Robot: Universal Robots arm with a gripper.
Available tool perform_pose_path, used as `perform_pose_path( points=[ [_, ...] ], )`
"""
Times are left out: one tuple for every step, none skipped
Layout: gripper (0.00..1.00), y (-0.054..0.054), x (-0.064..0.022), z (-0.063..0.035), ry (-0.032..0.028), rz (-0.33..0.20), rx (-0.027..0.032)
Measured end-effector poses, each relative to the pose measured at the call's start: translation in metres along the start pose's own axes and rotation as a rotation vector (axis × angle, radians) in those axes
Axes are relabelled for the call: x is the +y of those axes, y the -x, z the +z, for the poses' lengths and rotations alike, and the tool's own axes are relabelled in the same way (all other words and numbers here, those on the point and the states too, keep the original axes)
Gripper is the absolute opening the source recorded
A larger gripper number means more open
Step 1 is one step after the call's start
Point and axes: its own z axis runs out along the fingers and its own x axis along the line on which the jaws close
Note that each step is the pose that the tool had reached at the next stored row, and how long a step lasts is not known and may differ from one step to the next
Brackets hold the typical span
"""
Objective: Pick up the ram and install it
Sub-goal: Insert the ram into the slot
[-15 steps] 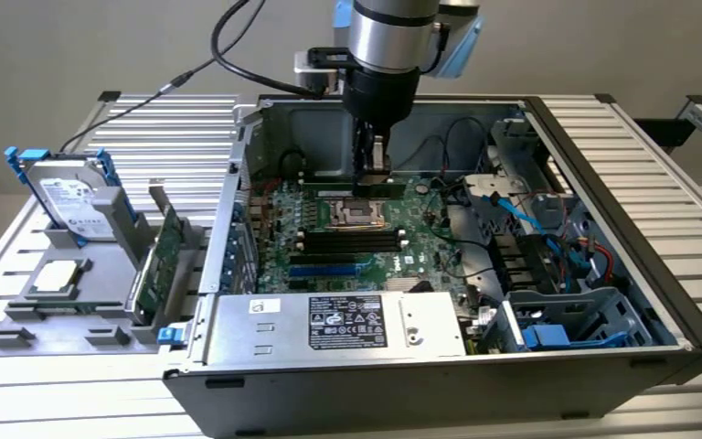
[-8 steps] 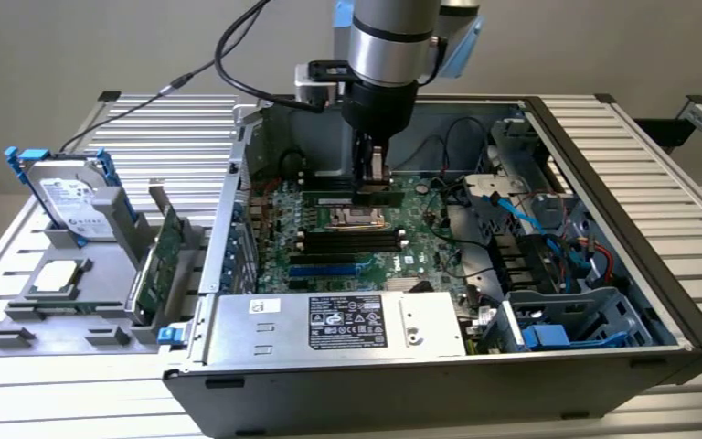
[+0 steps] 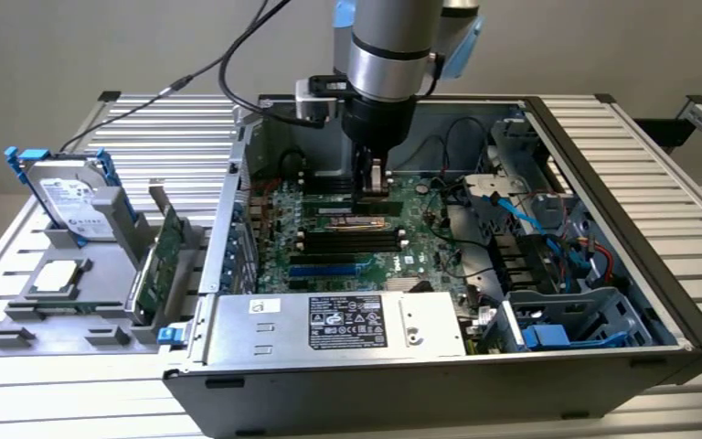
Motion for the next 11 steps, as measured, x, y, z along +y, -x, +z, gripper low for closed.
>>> perform_pose_path(
  points=[
    [0.14, -0.001, -0.0002, 0.0017, 0.0001, 0.0, 0.0001],
    [0.14, -0.001, -0.0003, 0.0036, 0.0001, 0.0, 0.0001],
    [0.14, -0.001, -0.0004, 0.0054, 0.0, 0.0, -0.0001],
    [0.14, -0.002, -0.0005, 0.0073, 0.0, 0.0, -0.0001],
    [0.14, -0.002, -0.0007, 0.0091, 0.0, 0.0, 0.0001],
    [0.14, -0.003, -0.0008, 0.0109, 0.0, 0.0, 0.0],
    [0.14, -0.003, -0.0009, 0.0126, 0.0, 0.0, 0.0],
    [0.14, -0.003, -0.0011, 0.0144, 0.0, 0.0, 0.0],
    [0.14, -0.004, -0.0012, 0.0162, 0.0, 0.0, 0.0001],
    [0.14, -0.004, -0.0014, 0.0182, 0.0, -0.001, 0.0001],
    [0.14, -0.005, -0.0016, 0.02, 0.0001, -0.001, 0.0]
  ],
)
